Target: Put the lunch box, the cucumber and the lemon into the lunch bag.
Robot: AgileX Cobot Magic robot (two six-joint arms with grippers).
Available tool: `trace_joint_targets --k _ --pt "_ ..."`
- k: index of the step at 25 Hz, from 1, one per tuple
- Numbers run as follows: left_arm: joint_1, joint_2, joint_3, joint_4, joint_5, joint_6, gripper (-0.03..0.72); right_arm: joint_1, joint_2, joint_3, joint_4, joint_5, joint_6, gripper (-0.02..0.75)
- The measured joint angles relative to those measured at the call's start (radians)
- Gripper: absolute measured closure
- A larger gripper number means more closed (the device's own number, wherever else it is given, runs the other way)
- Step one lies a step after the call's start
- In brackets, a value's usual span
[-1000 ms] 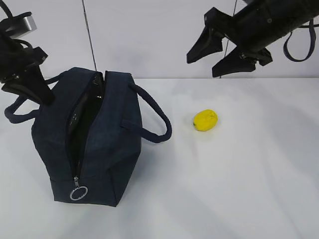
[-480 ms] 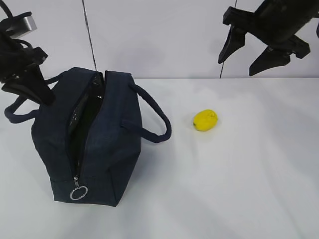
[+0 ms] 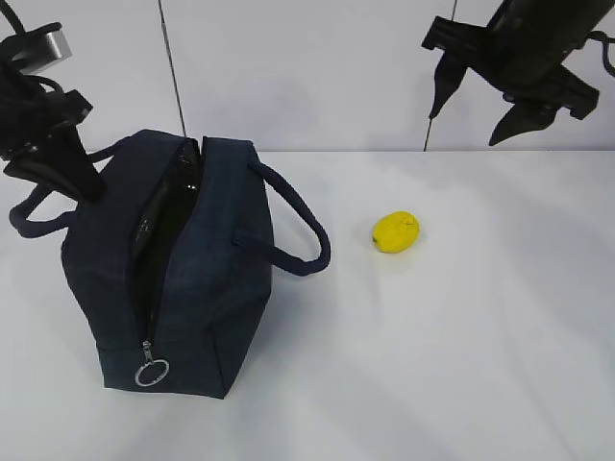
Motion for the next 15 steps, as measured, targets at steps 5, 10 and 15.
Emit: trace_joint_targets --k 5,10,15 --pt "0.0 0.0 0.0 -0.006 0.0 0.0 0.688 0.077 0.039 0.0 -0.172 -0.023 0.27 0.216" --pt "0.0 0.0 0.0 -0.009 0.0 0.0 0.688 0.079 0.1 0.0 -0.196 -0.021 0.397 0.216" --pt "0.0 0.0 0.0 -0.009 0.0 0.0 0.688 0.079 0.164 -0.002 -0.157 -0.041 0.453 0.217"
